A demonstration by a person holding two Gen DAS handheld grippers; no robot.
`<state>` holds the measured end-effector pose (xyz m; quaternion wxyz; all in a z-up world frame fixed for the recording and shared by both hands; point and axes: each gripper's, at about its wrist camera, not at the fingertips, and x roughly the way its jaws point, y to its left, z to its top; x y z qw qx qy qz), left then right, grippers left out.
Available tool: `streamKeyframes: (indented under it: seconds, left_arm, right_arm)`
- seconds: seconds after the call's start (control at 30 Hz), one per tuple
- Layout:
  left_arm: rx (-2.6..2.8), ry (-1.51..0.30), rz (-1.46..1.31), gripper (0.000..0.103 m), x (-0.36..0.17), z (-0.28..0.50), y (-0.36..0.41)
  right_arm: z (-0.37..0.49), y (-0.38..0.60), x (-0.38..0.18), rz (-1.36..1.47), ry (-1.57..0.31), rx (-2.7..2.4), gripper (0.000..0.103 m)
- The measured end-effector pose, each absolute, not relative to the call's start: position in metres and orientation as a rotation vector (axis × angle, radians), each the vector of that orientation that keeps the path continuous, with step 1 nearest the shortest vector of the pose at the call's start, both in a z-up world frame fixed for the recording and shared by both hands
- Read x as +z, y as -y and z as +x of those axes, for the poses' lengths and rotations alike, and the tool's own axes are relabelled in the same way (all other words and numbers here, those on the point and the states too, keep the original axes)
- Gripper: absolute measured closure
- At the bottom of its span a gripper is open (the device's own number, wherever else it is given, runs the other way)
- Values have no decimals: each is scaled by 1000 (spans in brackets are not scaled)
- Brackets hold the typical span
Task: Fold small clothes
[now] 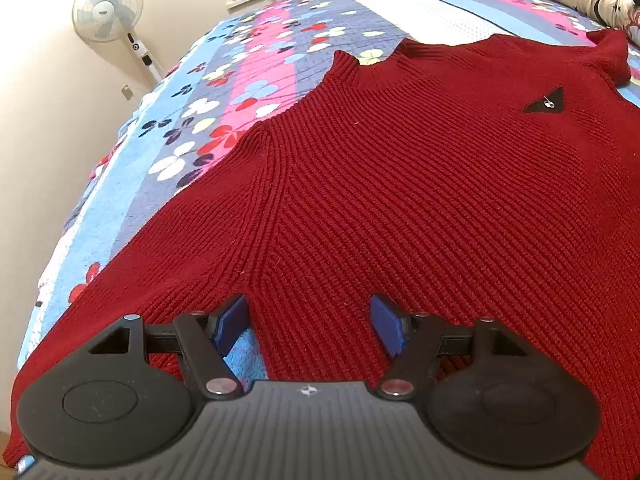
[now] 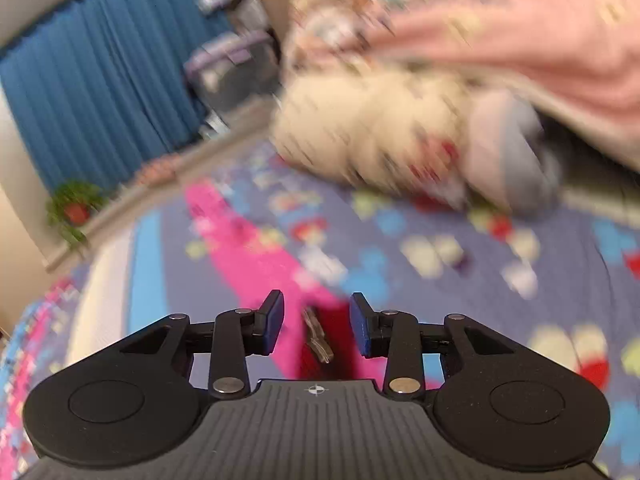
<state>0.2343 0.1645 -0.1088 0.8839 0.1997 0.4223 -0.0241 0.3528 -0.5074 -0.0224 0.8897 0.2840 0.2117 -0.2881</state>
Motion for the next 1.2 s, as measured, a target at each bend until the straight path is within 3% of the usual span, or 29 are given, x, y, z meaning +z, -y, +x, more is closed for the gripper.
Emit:
streamKeyframes:
  seconds: [0.2, 0.27, 0.47, 0.5, 0.57, 0.63, 0.73, 0.8, 0.83, 0.97, 1.1, 1.2]
  left_arm:
    - [-49, -866, 422, 29, -110, 231, -164]
    - [-49, -864, 423, 29, -110, 230, -164]
    - [-58, -855, 428, 28, -112, 229, -164]
    - [-62, -853, 427, 28, -111, 229, -165]
    - [-66, -852, 419, 27, -112, 229, -167]
    - [-70, -852, 415, 26, -112, 230, -168]
    - [-69, -858, 408, 26, -111, 233, -169]
    - [-68, -857, 414, 26, -112, 232, -168]
    - [-68, -855, 417, 26, -112, 232, -168]
    - [-73, -847, 420, 26, -109, 229, -170]
    - [-78, -804, 419, 26, -101, 222, -169]
    - [-104, -739, 392, 26, -91, 211, -165]
  right_arm:
    - [331, 530, -96, 776, -535, -591, 59]
    - [342, 529, -108, 815, -566, -522, 53]
    - [387, 512, -113, 680, -585, -468, 50]
    - [392, 510, -115, 647, -589, -461, 52]
    - [402, 507, -115, 563, -623, -478, 93]
    - [391, 509, -102, 591, -551, -503, 95]
    - [342, 497, -65, 515, -297, -699, 95]
    - [332, 499, -68, 440, -353, -819, 96]
    - [330, 509, -78, 437, -441, -858, 103]
    - [293, 545, -92, 520, -547, -1076, 100]
    - [253, 536, -76, 522, -525, -892, 98]
    - [224, 510, -49, 498, -517, -679, 82]
